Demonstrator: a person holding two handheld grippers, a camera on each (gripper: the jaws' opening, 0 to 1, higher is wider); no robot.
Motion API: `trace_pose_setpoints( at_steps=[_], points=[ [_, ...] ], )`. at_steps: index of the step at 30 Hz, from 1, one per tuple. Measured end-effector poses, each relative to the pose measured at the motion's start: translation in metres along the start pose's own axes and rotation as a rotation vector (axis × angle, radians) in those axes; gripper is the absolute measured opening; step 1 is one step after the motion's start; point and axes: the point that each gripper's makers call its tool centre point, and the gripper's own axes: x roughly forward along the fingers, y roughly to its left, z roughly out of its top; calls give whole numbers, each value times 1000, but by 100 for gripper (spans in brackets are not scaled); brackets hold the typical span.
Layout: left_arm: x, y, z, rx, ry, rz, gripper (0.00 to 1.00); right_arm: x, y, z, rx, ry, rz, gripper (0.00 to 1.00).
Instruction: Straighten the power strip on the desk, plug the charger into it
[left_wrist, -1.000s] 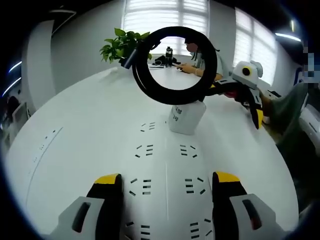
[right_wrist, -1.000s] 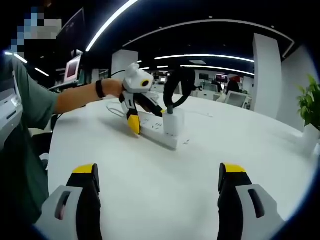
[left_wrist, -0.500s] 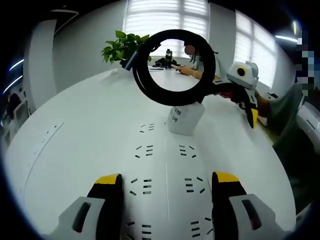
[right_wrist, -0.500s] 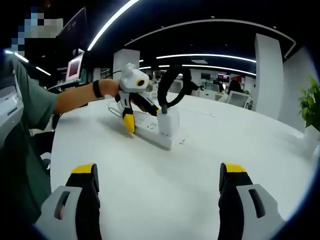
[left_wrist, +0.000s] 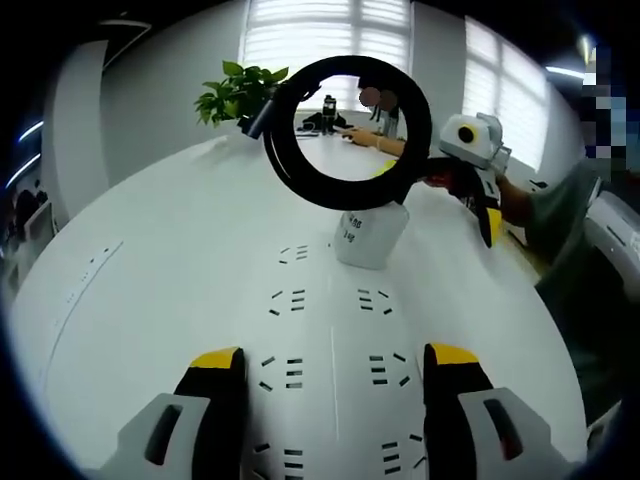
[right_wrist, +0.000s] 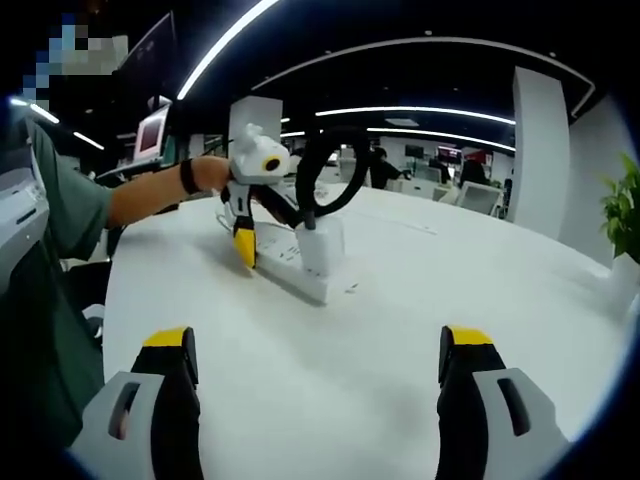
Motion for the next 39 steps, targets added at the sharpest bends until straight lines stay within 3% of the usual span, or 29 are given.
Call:
trace_pose_setpoints(
  at_steps=[11,23,39],
  points=[
    [-6,-11,-10,-1,45,33,73,1,6,2,-21,5,6,100],
    [-9,-28,-16,39,70,1,73,3,8,3,-63,20,-1,100],
    [-12,-45,-26,40,57,-3,73,6,15,3,-60,22,12,100]
  ],
)
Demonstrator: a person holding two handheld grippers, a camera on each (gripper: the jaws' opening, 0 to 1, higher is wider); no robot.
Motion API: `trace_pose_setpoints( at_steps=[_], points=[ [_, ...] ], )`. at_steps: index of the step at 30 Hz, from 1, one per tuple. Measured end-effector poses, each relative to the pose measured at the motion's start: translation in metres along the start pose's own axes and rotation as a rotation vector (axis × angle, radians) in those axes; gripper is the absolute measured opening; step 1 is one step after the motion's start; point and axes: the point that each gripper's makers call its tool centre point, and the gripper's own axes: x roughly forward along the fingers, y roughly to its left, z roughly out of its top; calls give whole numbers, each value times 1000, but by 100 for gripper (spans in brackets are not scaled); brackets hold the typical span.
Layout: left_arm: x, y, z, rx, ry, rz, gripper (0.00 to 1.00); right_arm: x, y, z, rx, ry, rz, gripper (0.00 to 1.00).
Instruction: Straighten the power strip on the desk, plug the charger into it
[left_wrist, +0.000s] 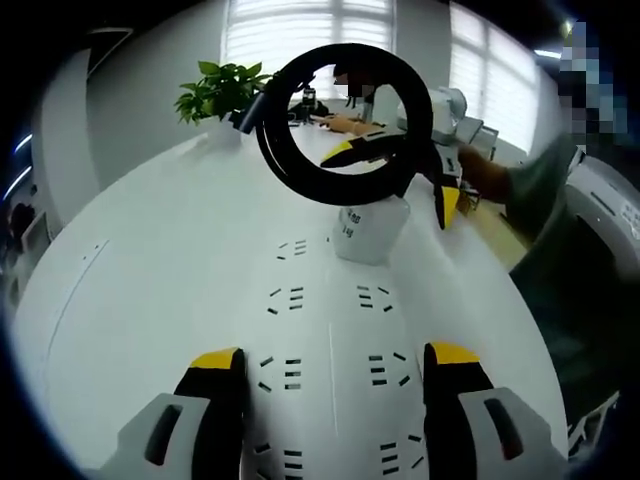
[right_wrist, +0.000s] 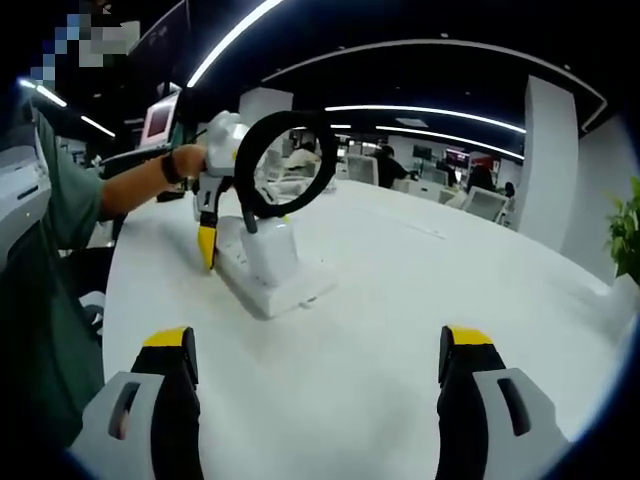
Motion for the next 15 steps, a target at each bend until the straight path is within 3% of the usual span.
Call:
trace_pose_setpoints(
  at_steps=[15],
  points=[
    [-6,-11,-3,1,-13,-4,73,5,7,0,-12,10,15,99]
  ],
)
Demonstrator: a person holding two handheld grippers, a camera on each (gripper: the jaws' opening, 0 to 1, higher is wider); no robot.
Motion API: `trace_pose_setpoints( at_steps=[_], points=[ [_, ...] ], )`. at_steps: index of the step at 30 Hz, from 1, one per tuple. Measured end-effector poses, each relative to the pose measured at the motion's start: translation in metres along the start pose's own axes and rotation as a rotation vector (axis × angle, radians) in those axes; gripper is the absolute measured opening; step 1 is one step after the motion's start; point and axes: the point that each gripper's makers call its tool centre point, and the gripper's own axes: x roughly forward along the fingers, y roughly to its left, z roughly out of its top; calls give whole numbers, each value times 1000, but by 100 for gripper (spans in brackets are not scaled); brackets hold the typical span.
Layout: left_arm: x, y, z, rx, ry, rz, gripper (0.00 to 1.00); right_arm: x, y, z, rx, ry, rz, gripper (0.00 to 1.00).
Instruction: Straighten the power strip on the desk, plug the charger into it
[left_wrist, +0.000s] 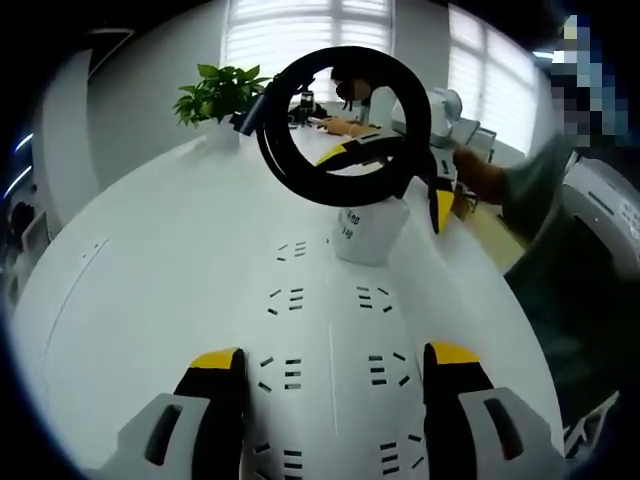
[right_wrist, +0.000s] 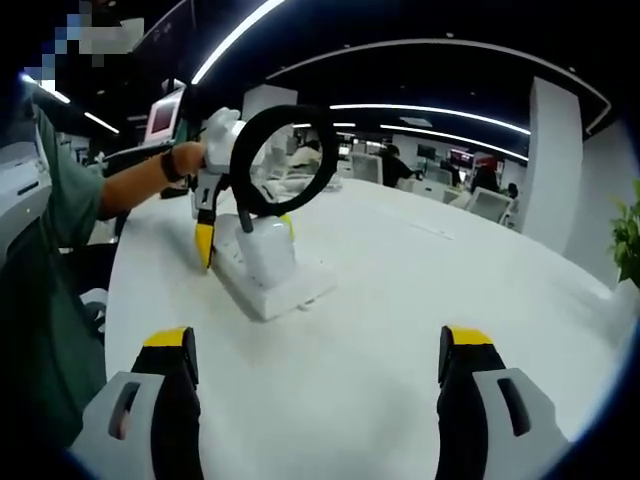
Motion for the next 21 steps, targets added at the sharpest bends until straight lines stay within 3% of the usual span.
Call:
trace_pose_setpoints(
  at_steps=[17,21],
  points=[
    [-4,-5,1,18,5,2,73,5,-2,-8,6,20,4,99],
    [-4,-7,0,23,-8,-32,73,6,-2,-10,10,25,4,99]
  ],
)
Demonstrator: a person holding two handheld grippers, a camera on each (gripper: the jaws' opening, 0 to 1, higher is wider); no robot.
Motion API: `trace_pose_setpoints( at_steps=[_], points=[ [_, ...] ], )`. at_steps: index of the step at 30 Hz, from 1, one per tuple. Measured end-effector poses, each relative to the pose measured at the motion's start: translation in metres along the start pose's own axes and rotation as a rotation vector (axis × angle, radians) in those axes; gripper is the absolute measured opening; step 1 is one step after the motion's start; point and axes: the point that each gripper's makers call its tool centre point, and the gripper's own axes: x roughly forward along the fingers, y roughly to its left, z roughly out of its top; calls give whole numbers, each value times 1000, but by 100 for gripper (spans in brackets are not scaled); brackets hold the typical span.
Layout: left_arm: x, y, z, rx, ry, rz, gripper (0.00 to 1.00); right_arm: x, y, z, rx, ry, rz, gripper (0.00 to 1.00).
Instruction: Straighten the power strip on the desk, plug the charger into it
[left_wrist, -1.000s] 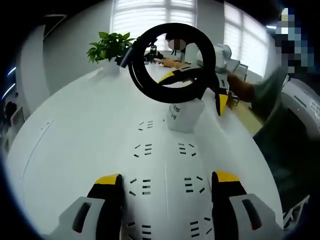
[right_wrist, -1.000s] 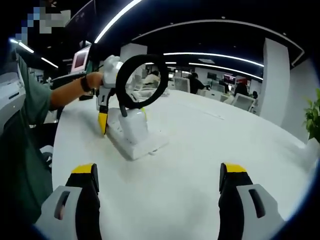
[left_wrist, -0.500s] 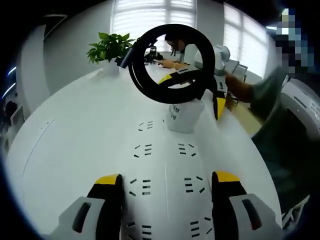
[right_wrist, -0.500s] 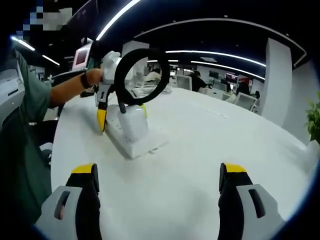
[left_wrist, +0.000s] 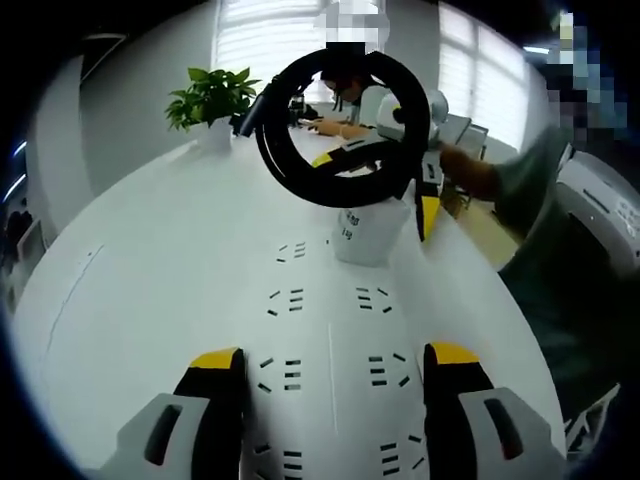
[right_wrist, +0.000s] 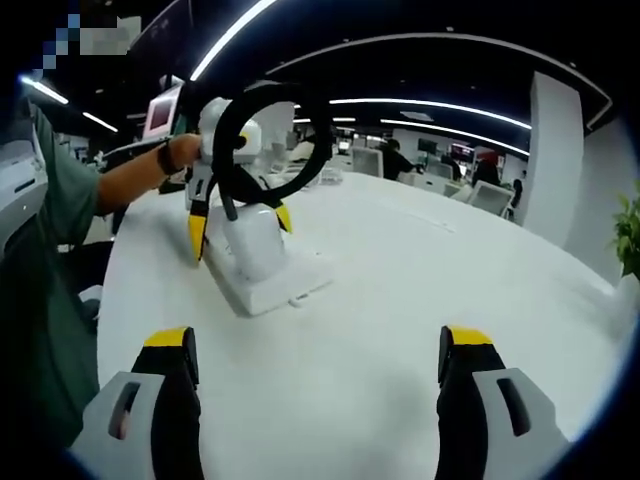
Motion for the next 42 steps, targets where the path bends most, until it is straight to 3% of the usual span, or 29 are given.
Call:
trace_pose_setpoints(
  at_steps=[17,19,21,22,25,30,36,42],
  points=[
    [0,-1,-1,-24,-3,18,74,2,4,0,1,2,9,99],
    [-1,-2,1,-3,-20,14,74,-1,5,5,11,-18,12,100],
    [-5,-2,6,85,-63,29,74,-3,4,9,29,-37,1,100],
    [-7,-5,4,64,-55,25,71,-5,2,10,38,-42,-14,100],
    [-17,3,16,30,-119,83,71,-9,0,9,36,-44,-27,100],
    [-36,9,23,2,-161,146,77,-15,-1,11,47,-55,-36,100],
    [-55,10,25,-22,-210,222,75,-18,4,20,46,-77,-37,100],
    [-83,16,18,-79,-286,341,83,-17,10,21,64,-91,-35,100]
  ],
)
